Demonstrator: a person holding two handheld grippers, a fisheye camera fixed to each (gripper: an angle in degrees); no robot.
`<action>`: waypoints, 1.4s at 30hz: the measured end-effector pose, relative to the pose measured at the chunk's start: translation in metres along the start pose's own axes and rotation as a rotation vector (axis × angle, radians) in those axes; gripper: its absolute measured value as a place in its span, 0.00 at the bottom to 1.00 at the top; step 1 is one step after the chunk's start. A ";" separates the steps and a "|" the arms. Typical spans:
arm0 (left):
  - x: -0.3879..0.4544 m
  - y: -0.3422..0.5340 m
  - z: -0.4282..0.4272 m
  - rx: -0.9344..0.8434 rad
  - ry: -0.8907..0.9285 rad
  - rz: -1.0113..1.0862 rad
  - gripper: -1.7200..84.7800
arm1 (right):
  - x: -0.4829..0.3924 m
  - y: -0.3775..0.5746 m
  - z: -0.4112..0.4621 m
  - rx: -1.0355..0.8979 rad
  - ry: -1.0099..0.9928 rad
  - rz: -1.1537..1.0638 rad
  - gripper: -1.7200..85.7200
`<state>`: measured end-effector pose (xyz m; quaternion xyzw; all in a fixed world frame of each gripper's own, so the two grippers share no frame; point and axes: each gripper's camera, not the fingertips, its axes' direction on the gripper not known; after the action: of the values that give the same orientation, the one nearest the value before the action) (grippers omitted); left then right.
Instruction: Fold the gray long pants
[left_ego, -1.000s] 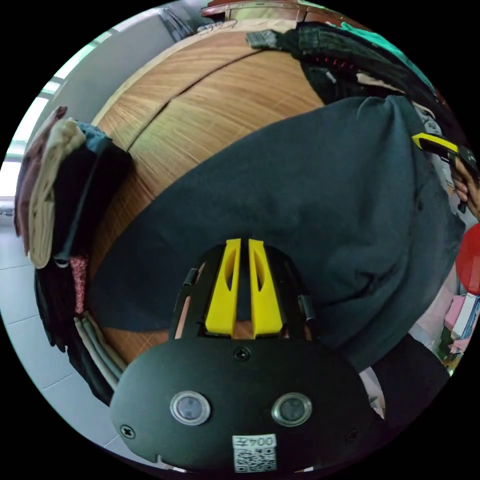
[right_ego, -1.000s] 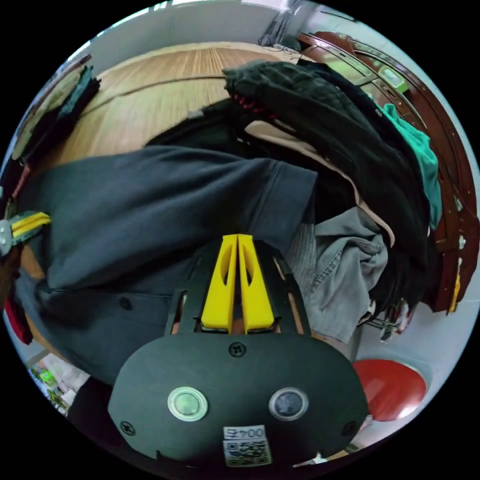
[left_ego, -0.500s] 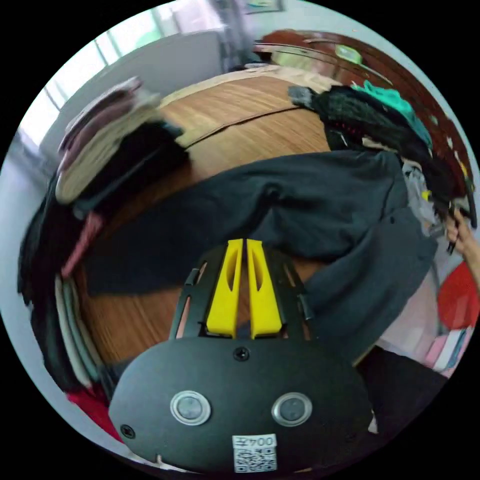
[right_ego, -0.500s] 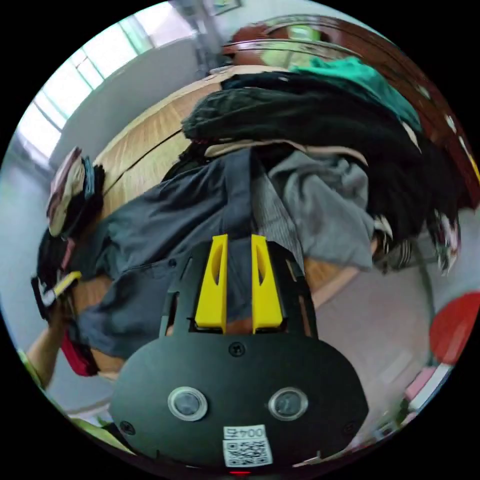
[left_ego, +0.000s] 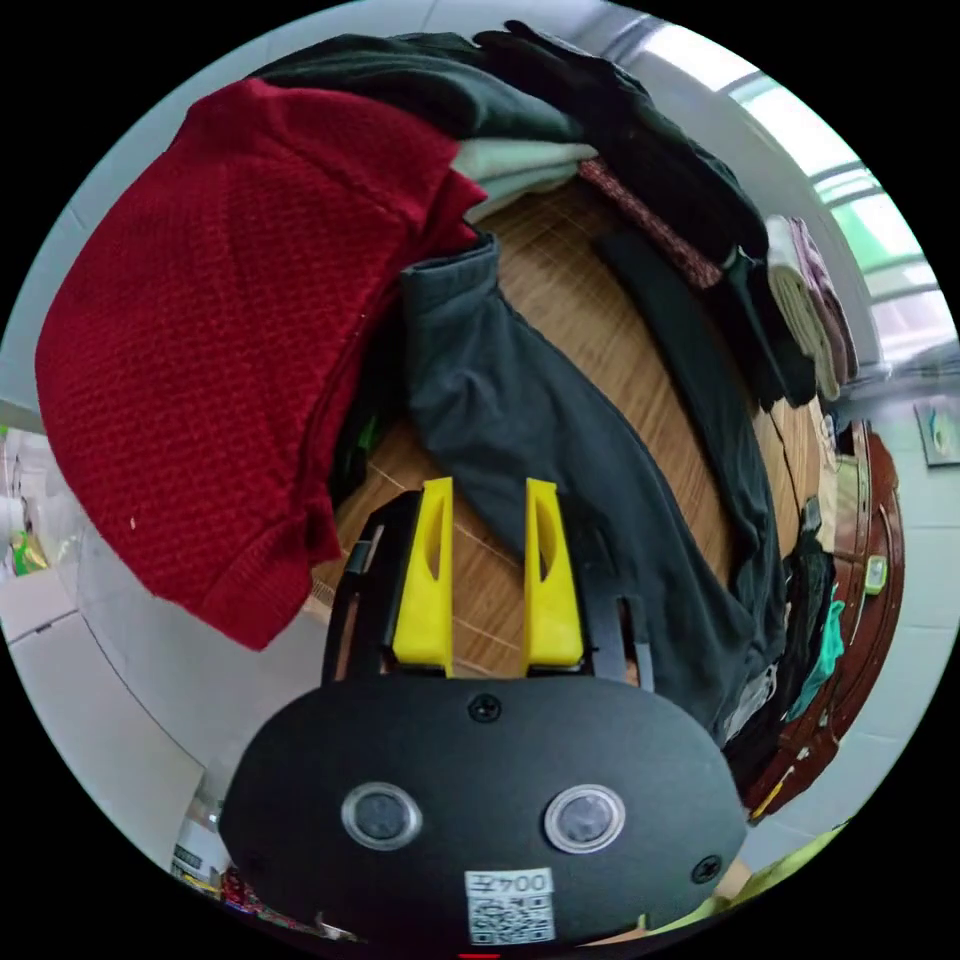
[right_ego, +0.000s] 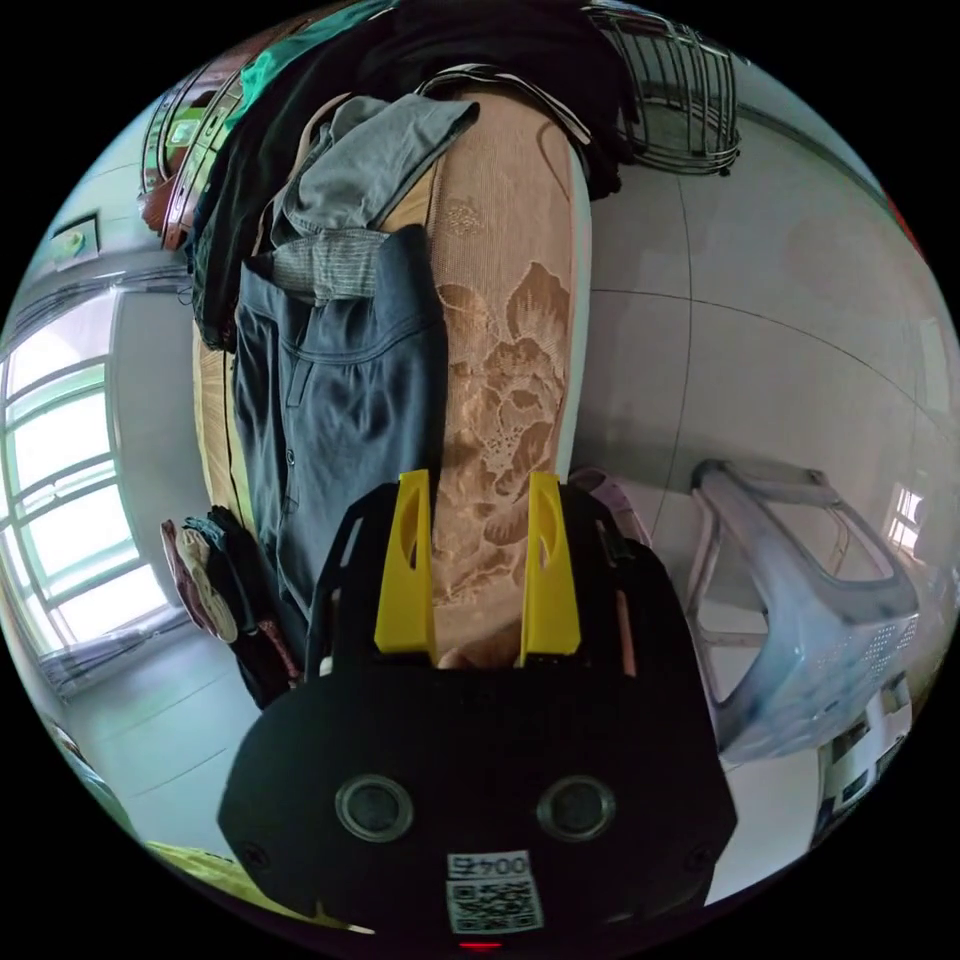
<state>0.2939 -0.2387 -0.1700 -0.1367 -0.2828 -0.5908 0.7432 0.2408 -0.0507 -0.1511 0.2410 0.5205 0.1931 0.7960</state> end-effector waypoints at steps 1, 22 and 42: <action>-0.003 -0.003 -0.003 0.002 0.014 -0.013 0.14 | 0.004 0.001 0.011 0.005 -0.002 0.000 0.18; -0.025 0.013 -0.172 0.030 0.309 -0.247 0.12 | 0.108 0.039 0.135 0.073 -0.176 0.085 0.18; 0.040 0.079 -0.376 -0.039 0.382 -0.122 0.04 | 0.127 -0.004 0.197 0.019 -0.306 -0.138 0.15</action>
<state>0.4727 -0.4518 -0.4381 -0.0191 -0.1328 -0.6553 0.7434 0.4712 -0.0193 -0.1797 0.2386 0.4104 0.0943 0.8750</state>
